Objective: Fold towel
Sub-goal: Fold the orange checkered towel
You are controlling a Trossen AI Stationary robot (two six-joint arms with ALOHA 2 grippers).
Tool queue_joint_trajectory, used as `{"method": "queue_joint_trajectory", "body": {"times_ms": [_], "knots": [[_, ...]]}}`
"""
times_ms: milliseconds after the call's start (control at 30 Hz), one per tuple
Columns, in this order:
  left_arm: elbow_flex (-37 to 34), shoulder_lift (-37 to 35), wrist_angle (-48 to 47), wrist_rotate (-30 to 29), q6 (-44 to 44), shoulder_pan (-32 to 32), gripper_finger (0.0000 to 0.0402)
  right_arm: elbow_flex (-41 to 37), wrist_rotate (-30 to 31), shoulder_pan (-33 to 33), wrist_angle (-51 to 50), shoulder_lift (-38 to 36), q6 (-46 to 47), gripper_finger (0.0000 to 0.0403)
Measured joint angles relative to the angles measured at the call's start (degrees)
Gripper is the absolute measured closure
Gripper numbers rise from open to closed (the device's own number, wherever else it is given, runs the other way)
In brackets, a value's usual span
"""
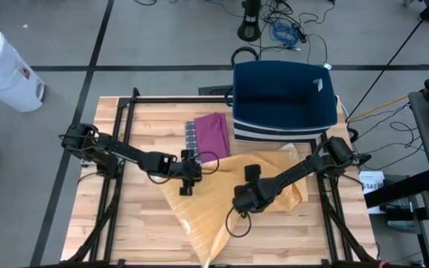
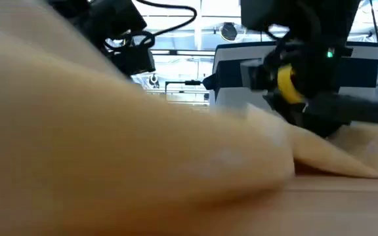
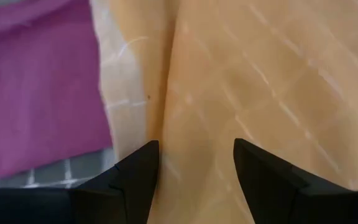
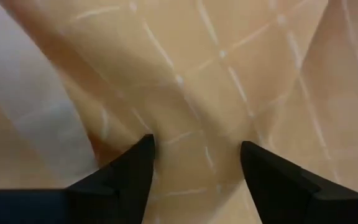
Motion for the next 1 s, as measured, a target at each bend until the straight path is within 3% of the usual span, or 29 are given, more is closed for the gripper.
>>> {"method": "queue_joint_trajectory", "body": {"times_ms": [67, 167, 367, 567, 1000], "knots": [[0.1, -0.6, -2.0, 0.0, 0.3, 0.5, 0.0186, -0.2, -0.1, 0.1, 1.4, -2.9, 0.3, 0.0184], [0.6, -2.4, -3.0, -0.1, 0.9, -0.2, 0.0186, 0.4, -0.4, 1.8, 11.2, -7.9, -1.6, 0.0195], [0.6, -9.0, -3.6, -3.2, 1.0, -2.5, 0.0186, 0.4, -7.4, 6.3, 31.5, -10.6, -13.4, 0.0204], [0.6, -11.7, -8.2, 4.1, -2.3, -6.0, 0.0186, 0.4, -19.5, 7.4, 37.3, -7.5, -15.1, 0.0204], [0.6, -11.6, -13.8, 3.6, -11.9, -13.5, 0.0186, 0.4, -35.8, 4.5, 52.1, 0.5, -17.8, 0.0204]]}}
